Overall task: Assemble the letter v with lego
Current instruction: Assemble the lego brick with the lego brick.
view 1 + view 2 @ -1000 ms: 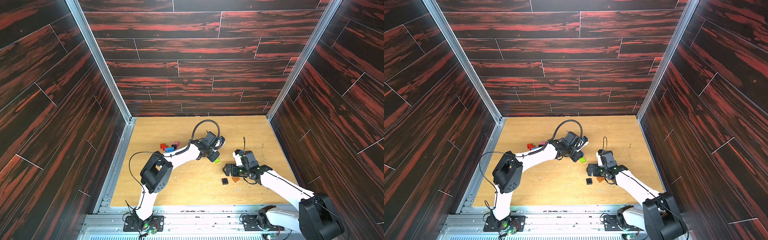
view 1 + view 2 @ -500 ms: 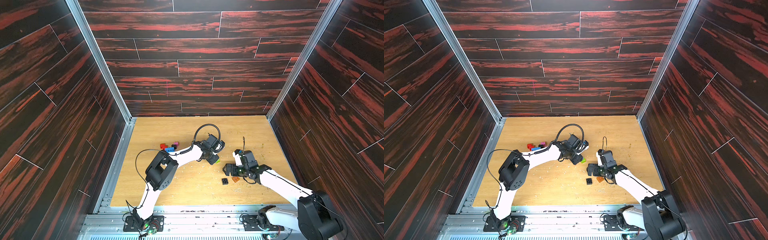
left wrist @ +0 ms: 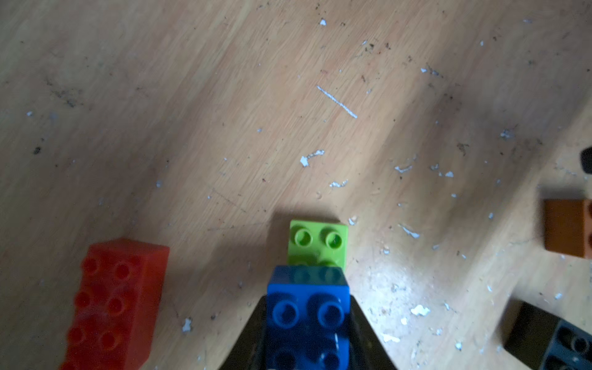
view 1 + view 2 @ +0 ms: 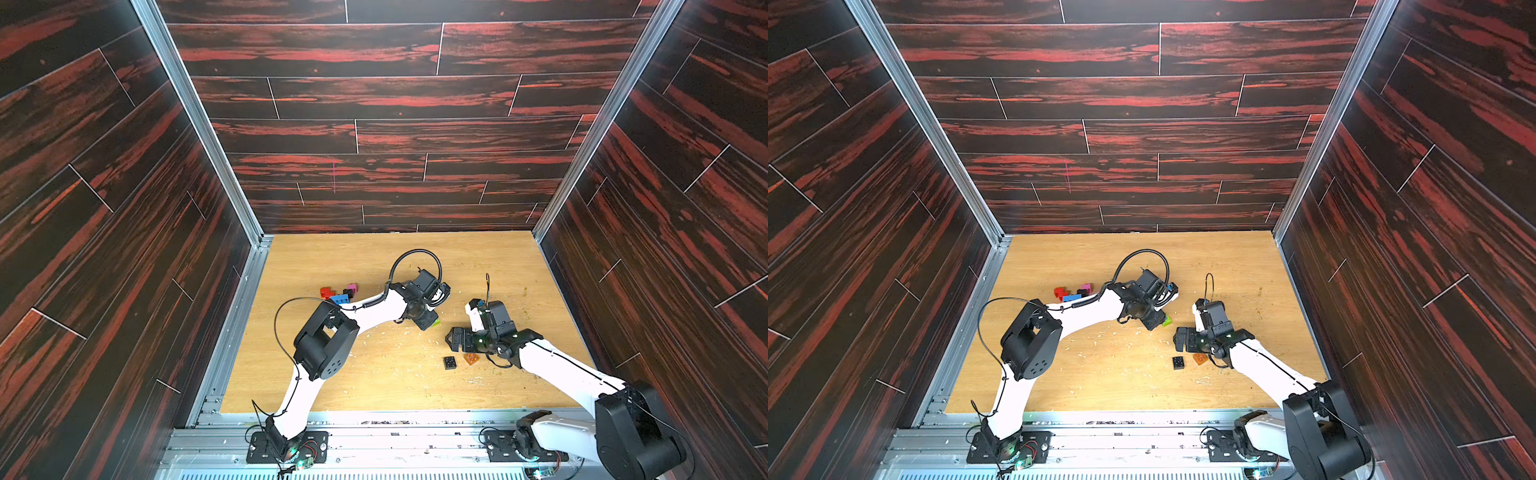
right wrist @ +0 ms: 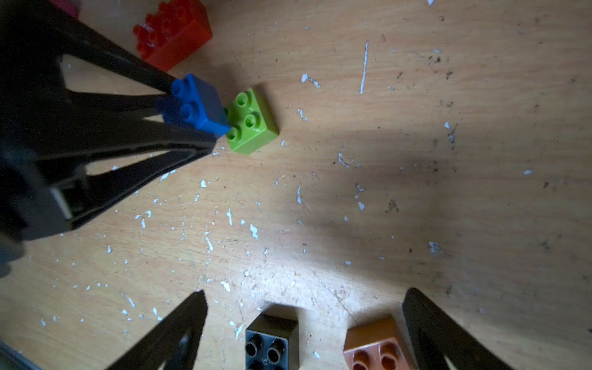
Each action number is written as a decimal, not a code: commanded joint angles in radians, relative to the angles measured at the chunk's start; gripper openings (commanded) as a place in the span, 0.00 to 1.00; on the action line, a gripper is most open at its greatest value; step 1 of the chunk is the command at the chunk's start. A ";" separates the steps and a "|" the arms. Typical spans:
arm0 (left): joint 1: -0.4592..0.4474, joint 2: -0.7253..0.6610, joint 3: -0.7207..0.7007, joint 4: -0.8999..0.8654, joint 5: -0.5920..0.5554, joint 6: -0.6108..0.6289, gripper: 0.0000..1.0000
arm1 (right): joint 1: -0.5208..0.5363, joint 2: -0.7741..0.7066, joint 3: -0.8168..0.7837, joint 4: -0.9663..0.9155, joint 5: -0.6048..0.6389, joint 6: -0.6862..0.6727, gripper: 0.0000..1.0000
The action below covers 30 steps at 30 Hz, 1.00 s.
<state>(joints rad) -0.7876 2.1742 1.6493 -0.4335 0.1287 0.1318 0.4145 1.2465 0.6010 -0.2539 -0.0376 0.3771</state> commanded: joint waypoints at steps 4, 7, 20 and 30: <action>-0.009 0.035 0.025 -0.022 0.004 0.009 0.17 | 0.005 0.016 0.025 -0.008 -0.012 0.003 0.98; -0.009 0.036 0.014 -0.024 -0.002 0.011 0.16 | 0.005 0.014 0.025 -0.007 -0.015 0.003 0.98; -0.009 0.009 -0.043 -0.067 -0.042 0.045 0.15 | 0.005 0.009 0.026 -0.007 -0.015 0.003 0.98; -0.009 0.031 -0.042 -0.105 -0.046 0.085 0.14 | 0.004 0.009 0.029 -0.014 -0.015 0.003 0.98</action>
<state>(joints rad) -0.7933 2.1868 1.6363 -0.4179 0.1131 0.1814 0.4145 1.2522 0.6052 -0.2539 -0.0444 0.3775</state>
